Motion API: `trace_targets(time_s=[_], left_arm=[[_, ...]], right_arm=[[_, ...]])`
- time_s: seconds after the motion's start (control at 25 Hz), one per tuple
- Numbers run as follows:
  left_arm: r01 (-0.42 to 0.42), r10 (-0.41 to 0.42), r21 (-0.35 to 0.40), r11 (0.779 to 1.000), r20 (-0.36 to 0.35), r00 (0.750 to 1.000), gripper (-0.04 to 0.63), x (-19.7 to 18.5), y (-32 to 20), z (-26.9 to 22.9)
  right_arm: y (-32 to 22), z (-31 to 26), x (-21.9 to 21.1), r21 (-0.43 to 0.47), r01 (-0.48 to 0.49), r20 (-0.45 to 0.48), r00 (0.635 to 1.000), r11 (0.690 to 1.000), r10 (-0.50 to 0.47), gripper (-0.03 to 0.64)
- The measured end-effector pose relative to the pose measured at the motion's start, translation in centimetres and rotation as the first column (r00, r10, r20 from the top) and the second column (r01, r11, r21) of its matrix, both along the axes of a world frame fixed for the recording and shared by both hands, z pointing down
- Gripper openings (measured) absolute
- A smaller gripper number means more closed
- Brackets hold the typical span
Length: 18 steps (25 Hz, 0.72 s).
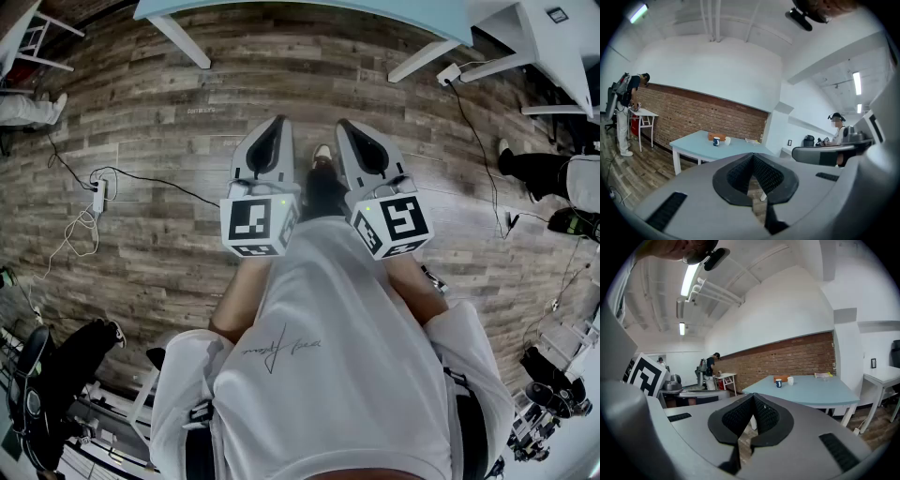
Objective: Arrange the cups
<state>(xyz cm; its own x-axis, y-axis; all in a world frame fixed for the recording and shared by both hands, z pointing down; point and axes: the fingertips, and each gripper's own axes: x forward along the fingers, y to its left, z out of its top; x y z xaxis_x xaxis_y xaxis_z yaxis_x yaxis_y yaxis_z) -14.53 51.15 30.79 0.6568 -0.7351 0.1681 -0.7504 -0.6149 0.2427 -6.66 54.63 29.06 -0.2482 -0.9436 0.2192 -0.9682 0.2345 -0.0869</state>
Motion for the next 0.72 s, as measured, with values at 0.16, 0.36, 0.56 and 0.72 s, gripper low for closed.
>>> trace_targets(time_s=[0.16,0.36,0.56,0.72], left_arm=[[0.004,-0.004,-0.013,1.000,0.001,1.000,0.008,0.6,-0.7,0.4],[0.005,-0.005,-0.021,1.000,0.005,1.000,0.009,1.5,-1.8,0.7],[0.009,-0.008,-0.031,0.999,0.012,1.000,0.008,2.3,-3.3,0.9],[0.018,-0.018,-0.037,0.999,0.011,1.000,0.009,3.2,-4.8,0.8]], right_arm=[[-0.6,0.4,0.8,-0.006,0.001,0.012,1.000,1.000,-0.001,0.018],[-1.9,0.5,1.5,-0.007,0.007,0.022,1.000,1.000,-0.006,0.018],[-3.5,0.7,2.0,-0.015,0.025,0.044,0.999,1.000,-0.024,0.018],[-5.0,0.5,3.2,-0.015,0.020,0.080,0.997,1.000,-0.019,0.020]])
